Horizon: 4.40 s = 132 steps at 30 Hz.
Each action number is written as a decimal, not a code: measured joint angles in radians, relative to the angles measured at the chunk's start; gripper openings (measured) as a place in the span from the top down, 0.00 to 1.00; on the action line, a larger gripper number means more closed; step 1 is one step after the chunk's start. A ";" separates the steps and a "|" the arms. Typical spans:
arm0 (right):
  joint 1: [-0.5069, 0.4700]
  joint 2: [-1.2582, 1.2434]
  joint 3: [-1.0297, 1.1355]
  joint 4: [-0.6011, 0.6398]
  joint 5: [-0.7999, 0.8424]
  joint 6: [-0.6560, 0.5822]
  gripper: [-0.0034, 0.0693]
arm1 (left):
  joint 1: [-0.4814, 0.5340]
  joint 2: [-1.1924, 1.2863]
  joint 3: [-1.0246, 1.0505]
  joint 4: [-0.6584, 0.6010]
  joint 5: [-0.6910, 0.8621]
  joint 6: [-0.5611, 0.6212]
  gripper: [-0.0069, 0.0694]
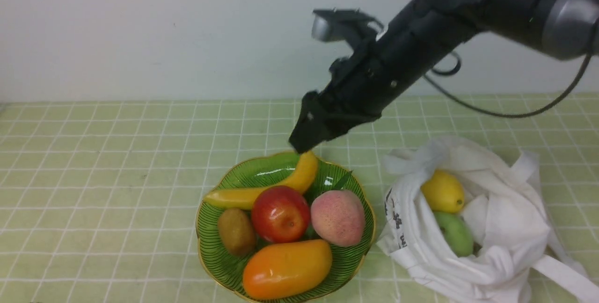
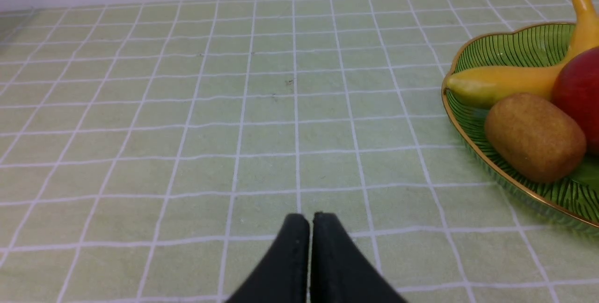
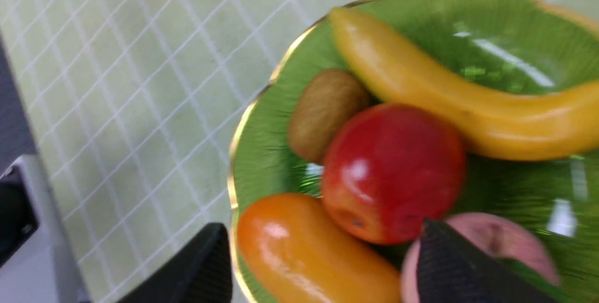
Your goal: Take the fruit out of the bag on the green coffee tablecloth and place them on the plate.
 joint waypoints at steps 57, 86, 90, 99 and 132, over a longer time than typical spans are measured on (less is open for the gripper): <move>-0.008 -1.695 1.472 -0.528 -1.041 0.441 0.97 | 0.000 0.000 0.000 0.000 0.000 0.000 0.92; -0.260 -1.871 1.778 -0.565 -0.955 0.441 0.97 | 0.000 0.000 0.000 0.000 0.000 0.000 0.92; -0.356 -1.922 1.801 -0.565 -0.879 0.447 0.97 | 0.000 0.000 0.000 0.000 0.000 0.000 0.92; -0.498 -1.924 1.797 -0.565 -0.857 0.486 0.97 | 0.000 0.000 0.000 0.000 0.000 0.000 0.92; -0.314 -1.924 1.797 -0.565 -0.856 0.489 0.97 | 0.000 0.000 0.000 0.000 0.000 0.000 0.92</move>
